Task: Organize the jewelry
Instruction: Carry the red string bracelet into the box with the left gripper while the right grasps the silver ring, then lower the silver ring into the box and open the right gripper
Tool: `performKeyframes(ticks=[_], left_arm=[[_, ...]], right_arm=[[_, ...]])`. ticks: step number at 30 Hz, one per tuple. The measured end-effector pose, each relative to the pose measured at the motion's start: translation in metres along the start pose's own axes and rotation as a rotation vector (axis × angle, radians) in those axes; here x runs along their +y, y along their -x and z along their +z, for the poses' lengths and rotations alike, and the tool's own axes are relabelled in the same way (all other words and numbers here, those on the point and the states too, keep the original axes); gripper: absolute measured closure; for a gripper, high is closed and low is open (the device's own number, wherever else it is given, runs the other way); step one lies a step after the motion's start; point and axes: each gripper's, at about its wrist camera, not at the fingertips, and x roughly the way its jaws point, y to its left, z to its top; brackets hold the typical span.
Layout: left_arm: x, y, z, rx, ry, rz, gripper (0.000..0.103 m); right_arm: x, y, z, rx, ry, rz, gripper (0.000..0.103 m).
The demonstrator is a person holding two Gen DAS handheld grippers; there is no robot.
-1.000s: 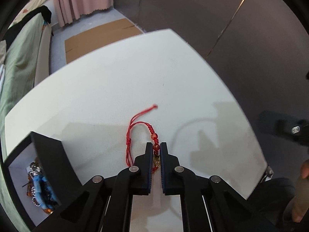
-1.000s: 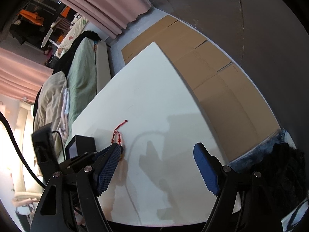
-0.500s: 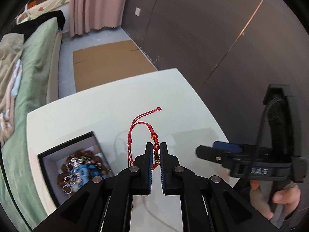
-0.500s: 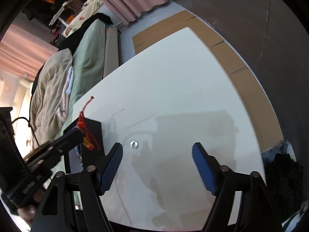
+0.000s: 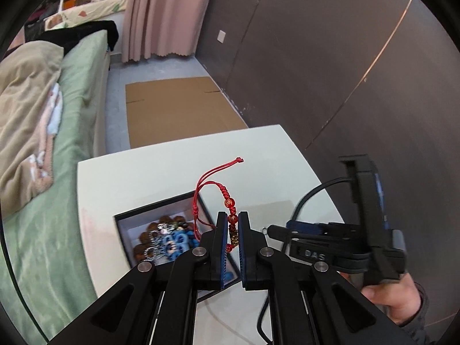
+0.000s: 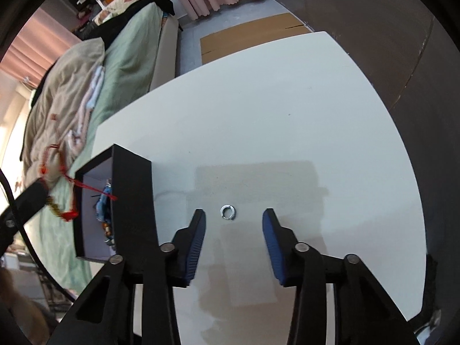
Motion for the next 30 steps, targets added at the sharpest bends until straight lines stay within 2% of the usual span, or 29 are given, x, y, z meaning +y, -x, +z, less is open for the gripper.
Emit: performKeyframes(ticks=[4,11,14,21,28,29,30], left_arm=[[0.011,0.010,-0.002,-0.018,0.015,0.006,0.096],[0.030,0.014,-0.009,-0.009,0.047,0.027,0.096],[0.033,0.015,-0.011,-0.001,0.049,0.027,0.096],[0.038,0.013,-0.013,0.025,0.065,0.004,0.096],[0.047,0.007,-0.012,0.063,0.128,-0.016,0.095],[0.047,0.006,-0.013,0.067,0.134,-0.011,0.094],[0.048,0.006,-0.013,0.071,0.135,-0.005,0.088]], right_arm=[[0.008,-0.008,-0.001,0.009,0.031,-0.043,0.068],[0.024,-0.018,-0.002,-0.011,0.119,-0.190,0.074],[0.028,-0.017,-0.003,-0.018,0.145,-0.231,0.088],[0.022,0.001,-0.003,-0.035,0.110,-0.151,0.089],[0.028,0.049,-0.005,-0.122,0.085,-0.038,0.089],[0.030,0.056,-0.006,-0.134,0.084,-0.021,0.089],[0.033,0.060,-0.007,-0.146,0.084,0.002,0.089]])
